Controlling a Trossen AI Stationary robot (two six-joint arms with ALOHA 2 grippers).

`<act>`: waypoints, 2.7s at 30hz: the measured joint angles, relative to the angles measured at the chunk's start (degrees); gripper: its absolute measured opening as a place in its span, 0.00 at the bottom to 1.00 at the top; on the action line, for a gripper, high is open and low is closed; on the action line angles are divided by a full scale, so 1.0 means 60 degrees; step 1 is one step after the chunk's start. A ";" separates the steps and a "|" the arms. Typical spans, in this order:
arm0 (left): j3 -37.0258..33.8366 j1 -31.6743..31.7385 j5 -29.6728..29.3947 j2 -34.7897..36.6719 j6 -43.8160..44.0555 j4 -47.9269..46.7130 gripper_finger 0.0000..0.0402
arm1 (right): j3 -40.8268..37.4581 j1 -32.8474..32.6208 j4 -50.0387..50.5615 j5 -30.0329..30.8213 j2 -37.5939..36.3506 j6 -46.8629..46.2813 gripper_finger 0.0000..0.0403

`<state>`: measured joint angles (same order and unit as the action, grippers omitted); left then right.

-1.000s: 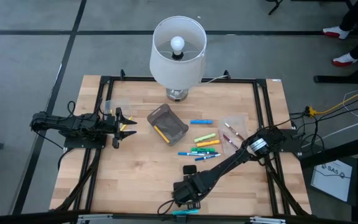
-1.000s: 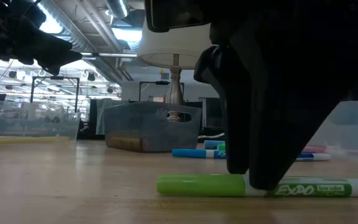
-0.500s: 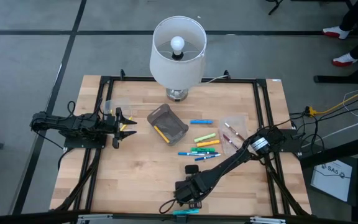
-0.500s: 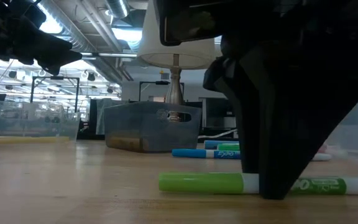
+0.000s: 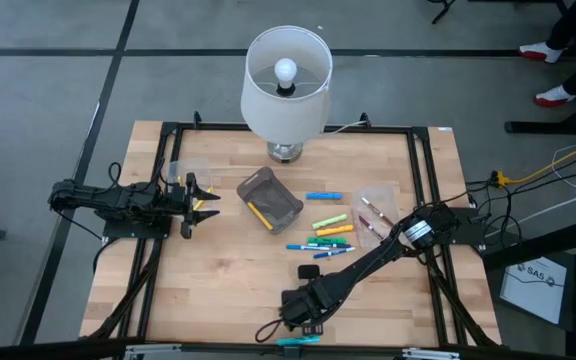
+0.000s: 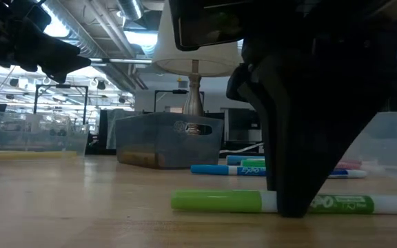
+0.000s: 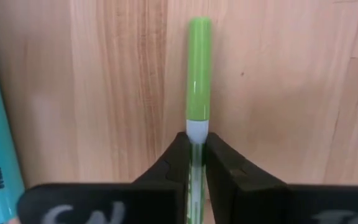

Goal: Pick & Place Markers
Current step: Put the green highlighter into the right transparent bin

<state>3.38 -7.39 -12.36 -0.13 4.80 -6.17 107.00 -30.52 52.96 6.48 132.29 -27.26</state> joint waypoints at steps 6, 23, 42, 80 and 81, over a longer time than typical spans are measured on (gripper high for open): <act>0.0000 -0.0001 0.0000 0.0002 0.0000 0.0000 0.49 | 0.0007 0.0005 -0.0026 0.0004 0.0007 -0.0238 0.08; 0.0000 0.0002 0.0000 0.0002 0.0000 0.0004 0.49 | 0.3046 0.0067 0.3308 0.0503 0.0079 0.0122 0.08; 0.0000 0.0002 0.0000 -0.0001 0.0001 0.0004 0.49 | 0.4656 0.0120 0.5673 0.0426 -0.0120 -0.0606 0.08; 0.0000 0.0000 0.0002 -0.0002 0.0000 0.0004 0.49 | 0.1571 0.0645 0.6182 0.2295 -0.2734 -0.3791 0.08; 0.0000 0.0003 0.0000 -0.0002 0.0003 0.0004 0.49 | 0.1143 0.0683 0.6187 0.2353 -0.3014 -0.4027 0.08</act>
<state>3.38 -7.38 -12.36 -0.14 4.82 -6.15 113.86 -26.43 90.08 20.60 114.21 -51.42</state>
